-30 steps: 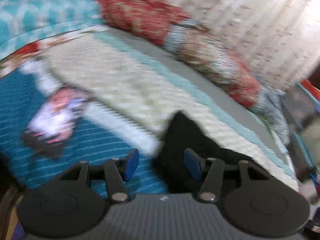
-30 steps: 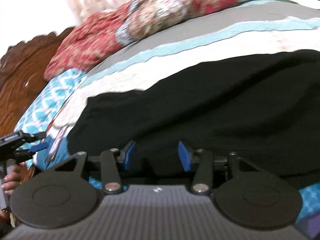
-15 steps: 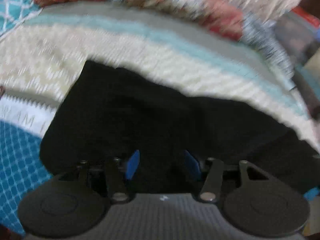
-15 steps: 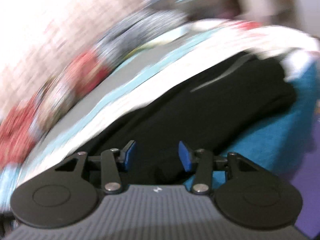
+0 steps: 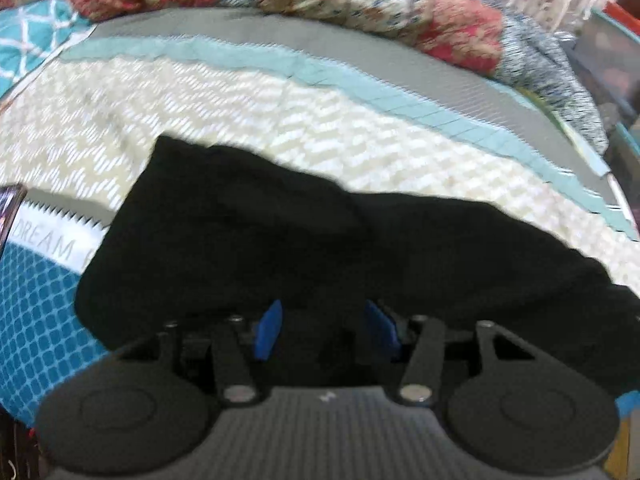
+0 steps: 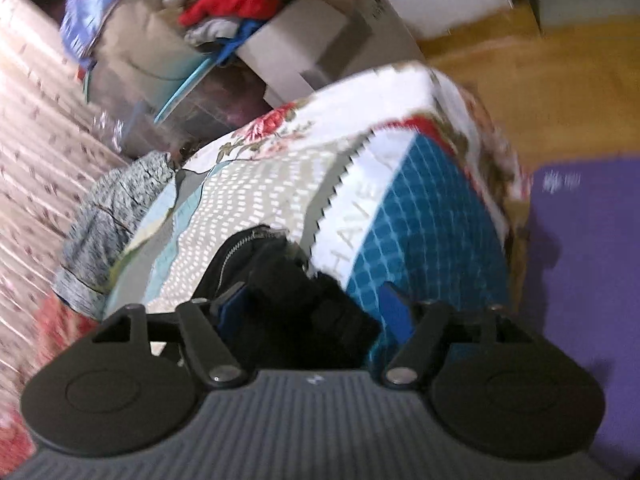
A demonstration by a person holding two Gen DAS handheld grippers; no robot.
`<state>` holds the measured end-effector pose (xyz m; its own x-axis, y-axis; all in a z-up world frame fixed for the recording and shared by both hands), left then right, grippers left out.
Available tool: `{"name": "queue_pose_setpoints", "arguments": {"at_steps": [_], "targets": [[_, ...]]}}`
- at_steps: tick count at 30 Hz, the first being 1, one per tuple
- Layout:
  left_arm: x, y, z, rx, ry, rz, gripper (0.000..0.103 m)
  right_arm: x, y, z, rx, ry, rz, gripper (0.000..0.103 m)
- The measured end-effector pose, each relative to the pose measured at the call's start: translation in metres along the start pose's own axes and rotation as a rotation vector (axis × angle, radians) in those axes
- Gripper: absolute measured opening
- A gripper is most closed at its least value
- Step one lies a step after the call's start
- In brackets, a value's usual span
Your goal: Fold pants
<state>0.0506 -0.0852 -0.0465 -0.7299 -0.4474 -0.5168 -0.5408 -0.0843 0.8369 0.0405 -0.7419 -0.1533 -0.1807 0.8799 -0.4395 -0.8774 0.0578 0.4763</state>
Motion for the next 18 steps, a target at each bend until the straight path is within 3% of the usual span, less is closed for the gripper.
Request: {"name": "queue_pose_setpoints", "arguments": {"at_steps": [6, 10, 14, 18], "targets": [[-0.003, 0.003, -0.065, 0.119, -0.101, 0.007, 0.051, 0.009, 0.009, -0.005, -0.076, -0.180, 0.048, 0.076], [0.012, -0.019, -0.101, 0.171, -0.170, 0.079, 0.051, 0.006, 0.008, 0.008, -0.086, -0.160, 0.053, 0.076], [0.036, -0.042, -0.117, 0.166, -0.191, 0.178, 0.051, 0.001, 0.009, 0.014, -0.038, -0.133, 0.034, 0.075], [0.049, -0.040, -0.117, 0.164, -0.207, 0.173, 0.051, 0.010, 0.023, 0.019, -0.019, -0.102, 0.033, 0.075]]}}
Point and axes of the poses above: each gripper's, at about its wrist camera, not at the fingertips, and y roughly against the way its jaws point, z to its left, x to its underside, the point moved 5 cm from there along -y, roughly the way its jaws point, and after that the axes turned 3 degrees about -x, right-handed, at the moved point
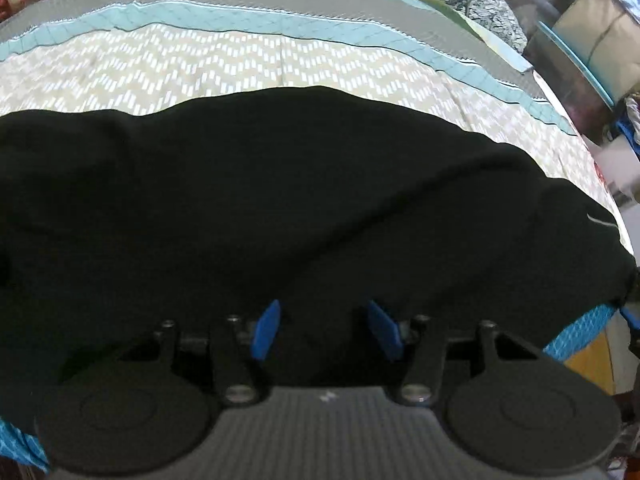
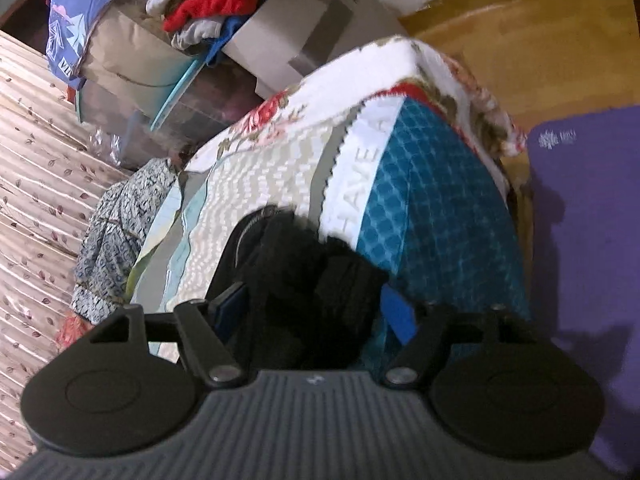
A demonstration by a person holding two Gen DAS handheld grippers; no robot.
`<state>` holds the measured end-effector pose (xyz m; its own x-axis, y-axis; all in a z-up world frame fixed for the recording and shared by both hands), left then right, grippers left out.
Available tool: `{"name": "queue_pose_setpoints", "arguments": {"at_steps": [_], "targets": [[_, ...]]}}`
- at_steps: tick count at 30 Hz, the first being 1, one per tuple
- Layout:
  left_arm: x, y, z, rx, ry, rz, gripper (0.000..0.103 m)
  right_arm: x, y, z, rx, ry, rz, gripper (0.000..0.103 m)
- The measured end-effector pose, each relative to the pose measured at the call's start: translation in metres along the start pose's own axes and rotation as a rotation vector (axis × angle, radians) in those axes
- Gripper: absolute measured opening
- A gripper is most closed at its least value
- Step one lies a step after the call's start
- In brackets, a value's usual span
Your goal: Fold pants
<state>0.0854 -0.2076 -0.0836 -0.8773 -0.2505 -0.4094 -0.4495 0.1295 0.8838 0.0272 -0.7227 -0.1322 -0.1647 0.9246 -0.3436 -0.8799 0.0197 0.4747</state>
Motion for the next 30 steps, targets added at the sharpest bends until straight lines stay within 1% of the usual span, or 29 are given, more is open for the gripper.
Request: {"name": "queue_pose_setpoints", "arguments": {"at_steps": [4, 7, 9, 11, 13, 14, 16, 18, 20, 21, 22, 23, 24, 25, 26, 28, 29, 30], "targets": [[-0.003, 0.001, 0.008, 0.024, 0.037, 0.013, 0.051, 0.016, 0.005, -0.004, -0.057, -0.074, 0.030, 0.075], [-0.004, -0.001, 0.010, 0.026, 0.033, 0.018, 0.051, 0.020, -0.007, -0.011, -0.074, -0.141, 0.081, 0.075], [-0.004, 0.000, 0.010, 0.025, 0.024, 0.015, 0.051, 0.016, -0.013, -0.015, -0.099, -0.190, 0.077, 0.075], [-0.004, -0.001, 0.010, 0.027, 0.024, 0.015, 0.051, 0.006, -0.017, -0.015, -0.109, -0.185, 0.051, 0.075], [-0.005, -0.002, 0.011, 0.030, 0.027, 0.016, 0.051, -0.006, -0.019, -0.010, -0.128, -0.168, 0.022, 0.070], [-0.005, -0.003, 0.011, 0.031, 0.030, 0.015, 0.051, -0.012, -0.020, -0.007, -0.146, -0.157, 0.016, 0.069], [-0.005, -0.003, 0.011, 0.030, 0.033, 0.014, 0.051, -0.018, -0.022, 0.001, -0.152, -0.130, 0.010, 0.068], [-0.005, -0.003, 0.011, 0.028, 0.030, 0.014, 0.052, -0.019, -0.028, 0.006, -0.146, -0.093, 0.022, 0.068], [-0.005, -0.004, 0.010, 0.023, 0.024, 0.014, 0.053, -0.016, -0.044, 0.004, -0.118, -0.055, 0.057, 0.067], [-0.004, -0.004, 0.009, 0.020, 0.021, 0.014, 0.053, -0.017, -0.051, 0.001, -0.107, -0.048, 0.055, 0.055], [-0.004, -0.004, 0.008, 0.018, 0.018, 0.014, 0.053, -0.019, -0.055, -0.001, -0.086, -0.048, 0.051, 0.031], [-0.004, -0.004, 0.008, 0.017, 0.016, 0.015, 0.053, -0.023, -0.057, -0.002, -0.052, -0.054, 0.057, 0.020], [-0.005, -0.002, 0.008, 0.019, 0.018, 0.016, 0.053, -0.030, -0.057, -0.002, -0.057, -0.078, 0.061, 0.016], [-0.006, -0.001, 0.009, 0.021, 0.023, 0.018, 0.052, -0.038, -0.054, 0.002, -0.092, -0.104, 0.038, 0.015], [-0.007, -0.001, 0.009, 0.024, 0.030, 0.019, 0.052, -0.046, -0.048, 0.010, -0.119, -0.091, 0.000, 0.015], [-0.011, 0.001, 0.011, 0.026, 0.041, 0.017, 0.052, -0.056, -0.034, 0.039, -0.143, 0.024, -0.078, 0.014], [-0.013, 0.002, 0.012, 0.019, 0.043, 0.013, 0.052, -0.055, -0.027, 0.059, -0.167, 0.109, -0.108, 0.014], [-0.014, 0.001, 0.013, 0.012, 0.046, 0.011, 0.052, -0.048, -0.020, 0.081, -0.193, 0.222, -0.133, 0.014]]}}
Point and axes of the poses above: each gripper's, at about its wrist camera, not at the fingertips, and y roughly against the way its jaws point, z to its left, x to its underside, the point moved 5 cm from there along -y, roughly the way its jaws point, and after that the axes turned 3 degrees about -x, right-handed, at the moved point
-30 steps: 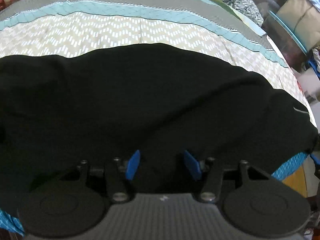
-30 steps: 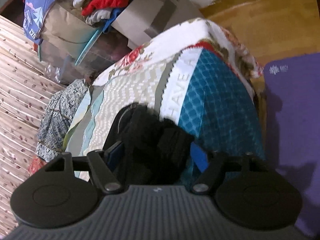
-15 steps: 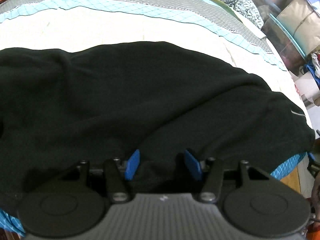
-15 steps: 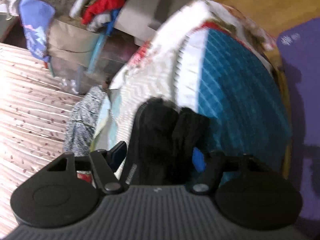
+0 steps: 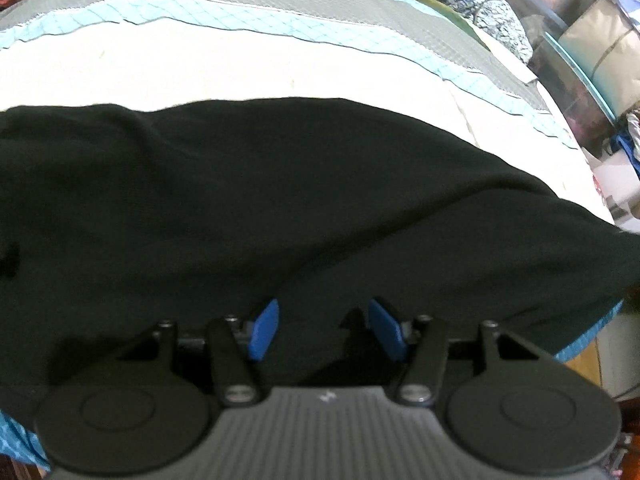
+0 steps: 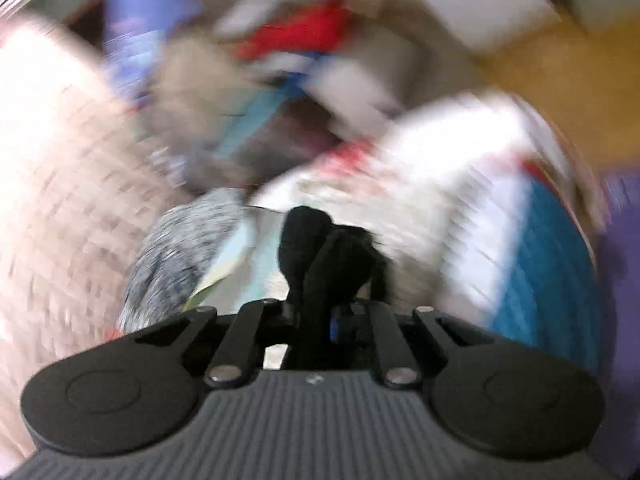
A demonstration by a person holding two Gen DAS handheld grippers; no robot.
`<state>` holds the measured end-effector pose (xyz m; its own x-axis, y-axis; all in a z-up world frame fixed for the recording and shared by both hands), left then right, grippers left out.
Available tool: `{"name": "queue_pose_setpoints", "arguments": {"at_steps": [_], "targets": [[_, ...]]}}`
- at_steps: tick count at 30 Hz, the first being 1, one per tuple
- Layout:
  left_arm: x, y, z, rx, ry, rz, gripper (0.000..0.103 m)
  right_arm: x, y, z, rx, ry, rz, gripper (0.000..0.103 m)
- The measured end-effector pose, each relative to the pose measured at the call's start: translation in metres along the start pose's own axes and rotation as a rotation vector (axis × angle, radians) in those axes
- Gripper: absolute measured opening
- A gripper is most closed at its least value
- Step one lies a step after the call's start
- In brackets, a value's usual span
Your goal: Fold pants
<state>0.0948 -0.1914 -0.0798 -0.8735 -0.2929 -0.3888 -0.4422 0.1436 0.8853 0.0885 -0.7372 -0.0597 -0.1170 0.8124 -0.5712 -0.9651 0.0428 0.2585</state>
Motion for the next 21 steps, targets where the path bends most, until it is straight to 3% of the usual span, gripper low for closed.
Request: {"name": "queue_pose_setpoints", "arguments": {"at_steps": [3, 6, 8, 10, 11, 13, 14, 15, 18, 21], "targets": [[0.001, -0.003, 0.003, 0.004, 0.019, 0.006, 0.052, 0.036, 0.015, 0.078, -0.137, 0.467, 0.030, 0.015], [0.003, -0.003, 0.002, 0.007, 0.018, -0.001, 0.053, 0.120, 0.033, 0.128, -0.294, 0.933, 0.186, 0.015], [0.004, -0.003, 0.002, 0.010, 0.019, -0.001, 0.053, 0.189, 0.040, 0.132, -0.336, 1.249, 0.319, 0.015], [0.005, -0.001, 0.003, 0.016, 0.025, 0.000, 0.053, 0.250, 0.038, 0.116, -0.315, 1.480, 0.455, 0.015], [0.006, 0.000, 0.005, 0.019, 0.028, 0.002, 0.053, 0.271, 0.036, 0.105, -0.282, 1.547, 0.492, 0.015], [0.007, 0.002, 0.010, 0.022, 0.034, 0.005, 0.054, 0.285, 0.044, 0.097, -0.263, 1.647, 0.369, 0.018], [0.008, 0.003, 0.012, 0.020, 0.036, 0.006, 0.055, 0.285, 0.046, 0.098, -0.256, 1.656, 0.365, 0.018], [0.007, 0.002, 0.013, 0.020, 0.036, 0.008, 0.055, 0.281, 0.047, 0.099, -0.252, 1.638, 0.371, 0.022], [0.009, 0.005, 0.016, 0.029, 0.047, 0.005, 0.055, 0.260, 0.054, 0.101, -0.261, 1.560, 0.413, 0.049], [0.010, 0.009, 0.019, 0.042, 0.055, -0.007, 0.057, 0.237, 0.065, 0.106, -0.328, 1.423, 0.467, 0.049]]}}
Point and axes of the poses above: each gripper's, at about its wrist camera, not at the fingertips, and y roughly against the way its jaws point, z to its left, x to its underside, the point moved 5 cm from there along -y, roughly the way its jaws point, and after that the axes turned 3 degrees about -x, right-handed, at the moved point
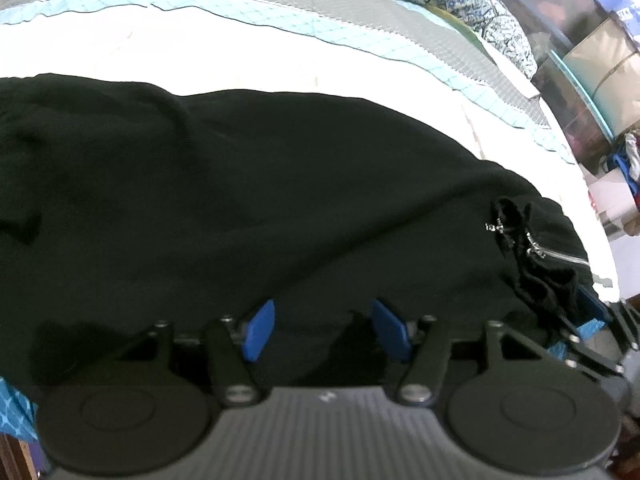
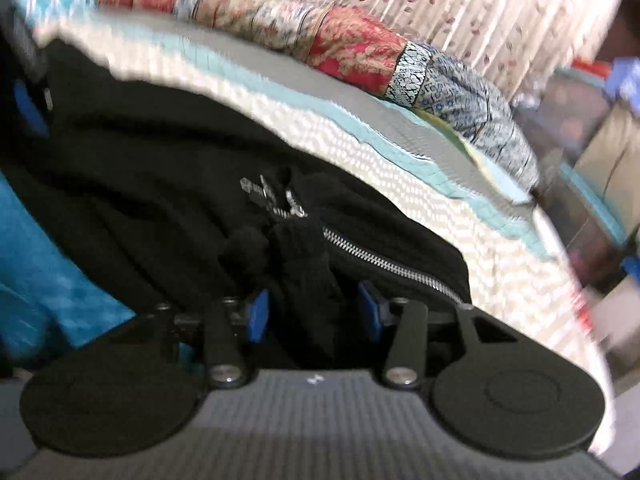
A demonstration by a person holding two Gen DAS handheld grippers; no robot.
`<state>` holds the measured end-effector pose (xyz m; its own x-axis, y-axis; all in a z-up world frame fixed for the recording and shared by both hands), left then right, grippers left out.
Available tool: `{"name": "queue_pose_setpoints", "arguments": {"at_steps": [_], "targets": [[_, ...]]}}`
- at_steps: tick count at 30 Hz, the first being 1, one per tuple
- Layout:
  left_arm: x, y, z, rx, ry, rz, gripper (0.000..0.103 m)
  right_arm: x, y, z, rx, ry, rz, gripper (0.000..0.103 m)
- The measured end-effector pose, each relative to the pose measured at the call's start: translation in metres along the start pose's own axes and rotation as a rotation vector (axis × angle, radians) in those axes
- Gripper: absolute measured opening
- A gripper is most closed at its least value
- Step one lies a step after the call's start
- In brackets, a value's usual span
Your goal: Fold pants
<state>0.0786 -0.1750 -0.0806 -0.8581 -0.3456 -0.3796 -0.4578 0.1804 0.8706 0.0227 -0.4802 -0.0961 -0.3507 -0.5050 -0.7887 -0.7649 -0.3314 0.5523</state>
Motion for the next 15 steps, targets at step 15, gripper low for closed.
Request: {"name": "queue_pose_setpoints", "arguments": {"at_steps": [15], "targets": [[0.012, 0.030, 0.023, 0.008, 0.028, -0.050, 0.058, 0.007, -0.056, 0.007, -0.129, -0.636, 0.003, 0.042]]}}
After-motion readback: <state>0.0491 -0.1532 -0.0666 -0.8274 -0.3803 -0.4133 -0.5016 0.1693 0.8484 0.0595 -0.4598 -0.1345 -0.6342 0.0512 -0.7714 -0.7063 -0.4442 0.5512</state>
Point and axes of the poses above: each gripper's, at about its wrist camera, not at the fingertips, and y roughly against the way its jaws point, z to its left, x to its underside, the point moved 5 cm from there along -y, roughly the way its jaws point, and after that the axes turned 3 degrees about -x, right-handed, at the moved point
